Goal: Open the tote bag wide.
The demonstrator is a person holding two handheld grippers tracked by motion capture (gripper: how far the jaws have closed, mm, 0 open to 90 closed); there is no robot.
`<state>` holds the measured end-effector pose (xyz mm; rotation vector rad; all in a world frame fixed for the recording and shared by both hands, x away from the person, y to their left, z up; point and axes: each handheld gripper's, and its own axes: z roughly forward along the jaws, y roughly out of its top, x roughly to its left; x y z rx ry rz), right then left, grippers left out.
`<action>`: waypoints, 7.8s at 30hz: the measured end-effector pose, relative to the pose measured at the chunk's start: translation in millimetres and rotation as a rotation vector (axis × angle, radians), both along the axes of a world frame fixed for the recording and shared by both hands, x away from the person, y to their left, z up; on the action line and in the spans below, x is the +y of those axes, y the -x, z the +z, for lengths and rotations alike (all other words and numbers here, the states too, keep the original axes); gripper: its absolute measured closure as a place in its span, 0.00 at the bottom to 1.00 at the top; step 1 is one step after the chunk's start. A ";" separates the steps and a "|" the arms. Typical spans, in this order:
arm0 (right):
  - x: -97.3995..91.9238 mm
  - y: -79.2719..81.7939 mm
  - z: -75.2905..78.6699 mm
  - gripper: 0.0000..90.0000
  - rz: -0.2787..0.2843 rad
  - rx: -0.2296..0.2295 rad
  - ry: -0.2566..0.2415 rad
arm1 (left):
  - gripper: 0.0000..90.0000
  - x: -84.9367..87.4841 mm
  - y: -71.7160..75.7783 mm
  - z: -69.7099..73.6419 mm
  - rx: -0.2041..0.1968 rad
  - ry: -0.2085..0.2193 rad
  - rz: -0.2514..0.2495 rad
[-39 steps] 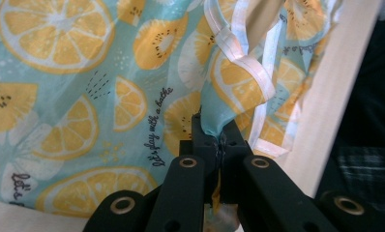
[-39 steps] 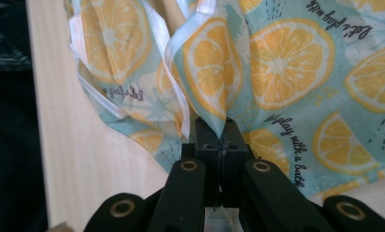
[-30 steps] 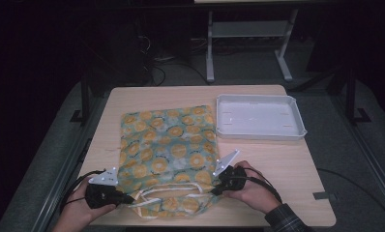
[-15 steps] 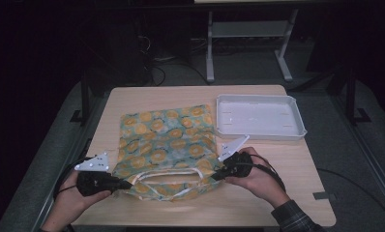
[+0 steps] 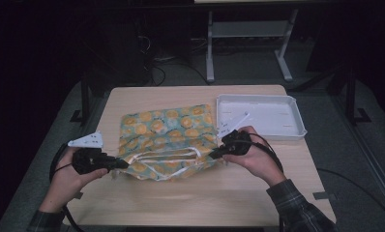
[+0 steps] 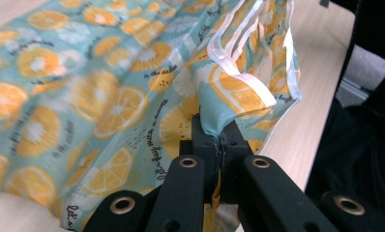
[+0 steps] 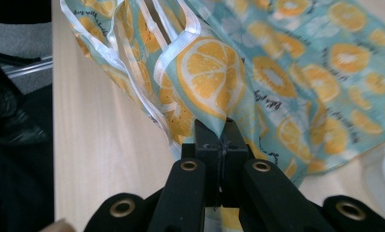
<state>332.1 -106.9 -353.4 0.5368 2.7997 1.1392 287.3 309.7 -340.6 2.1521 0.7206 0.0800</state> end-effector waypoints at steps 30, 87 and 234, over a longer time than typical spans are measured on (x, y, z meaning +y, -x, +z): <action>27.2 -118.9 -18.0 0.99 -0.096 0.057 0.075 | 0.99 13.0 -114.5 -30.8 0.182 0.050 0.316; 28.8 -54.4 -87.5 0.98 0.012 0.102 0.206 | 0.98 -18.5 -83.0 -90.4 0.293 -0.230 0.195; 94.2 -126.2 -60.4 0.98 -0.086 0.104 0.018 | 0.57 46.7 24.5 -90.0 0.116 -0.163 0.247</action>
